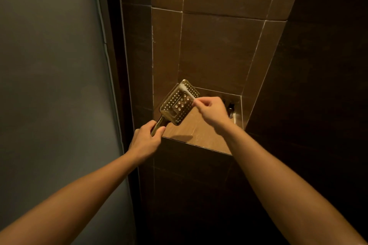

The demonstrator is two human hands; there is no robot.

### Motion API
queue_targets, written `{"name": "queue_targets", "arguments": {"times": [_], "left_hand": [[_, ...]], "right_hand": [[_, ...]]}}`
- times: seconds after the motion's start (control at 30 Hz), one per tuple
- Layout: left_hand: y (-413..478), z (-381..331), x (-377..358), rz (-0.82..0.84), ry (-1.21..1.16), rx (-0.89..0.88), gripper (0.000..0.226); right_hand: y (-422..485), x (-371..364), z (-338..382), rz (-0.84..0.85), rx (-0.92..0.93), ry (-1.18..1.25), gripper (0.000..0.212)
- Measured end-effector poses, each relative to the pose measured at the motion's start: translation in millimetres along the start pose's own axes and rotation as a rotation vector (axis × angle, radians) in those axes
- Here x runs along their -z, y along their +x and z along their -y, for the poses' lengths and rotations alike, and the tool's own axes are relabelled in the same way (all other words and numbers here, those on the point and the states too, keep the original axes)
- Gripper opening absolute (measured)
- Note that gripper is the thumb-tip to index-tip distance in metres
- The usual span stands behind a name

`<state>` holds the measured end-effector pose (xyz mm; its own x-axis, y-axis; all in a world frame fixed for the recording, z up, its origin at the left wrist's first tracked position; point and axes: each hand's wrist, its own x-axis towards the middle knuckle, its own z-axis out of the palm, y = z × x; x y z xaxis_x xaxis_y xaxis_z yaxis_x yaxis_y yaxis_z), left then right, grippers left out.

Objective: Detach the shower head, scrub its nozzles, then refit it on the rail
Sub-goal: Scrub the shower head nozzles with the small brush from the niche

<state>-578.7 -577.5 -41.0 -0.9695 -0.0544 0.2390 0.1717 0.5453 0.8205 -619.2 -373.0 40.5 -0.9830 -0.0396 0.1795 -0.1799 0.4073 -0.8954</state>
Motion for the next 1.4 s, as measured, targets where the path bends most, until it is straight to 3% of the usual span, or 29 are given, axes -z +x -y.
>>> {"name": "queue_targets", "arguments": {"times": [0.07, 0.23, 0.43, 0.57, 0.9, 1.17, 1.4], "left_hand": [[3, -2, 0, -0.008, 0.016, -0.007, 0.017], [5, -2, -1, -0.048, 0.069, -0.001, 0.018], [2, 1, 0, -0.013, 0.066, -0.01, 0.014], [9, -7, -1, -0.022, 0.047, 0.01, 0.015], [15, -17, -2, -0.06, 0.047, 0.015, 0.02], [21, -7, 21, -0.091, -0.038, 0.089, 0.024], [15, -15, 0, 0.018, 0.032, 0.022, 0.017]], "right_hand": [[1, 2, 2, -0.019, 0.011, 0.01, 0.02], [-28, -41, -22, 0.14, 0.034, -0.115, 0.019], [-6, 5, -2, -0.015, -0.013, 0.013, 0.02], [-21, -22, -8, 0.085, 0.001, 0.057, 0.02], [-29, -37, -6, 0.059, 0.049, 0.065, 0.023], [-51, -8, -74, 0.057, -0.204, -0.013, 0.019], [-26, -29, -10, 0.095, 0.087, -0.009, 0.021]]}}
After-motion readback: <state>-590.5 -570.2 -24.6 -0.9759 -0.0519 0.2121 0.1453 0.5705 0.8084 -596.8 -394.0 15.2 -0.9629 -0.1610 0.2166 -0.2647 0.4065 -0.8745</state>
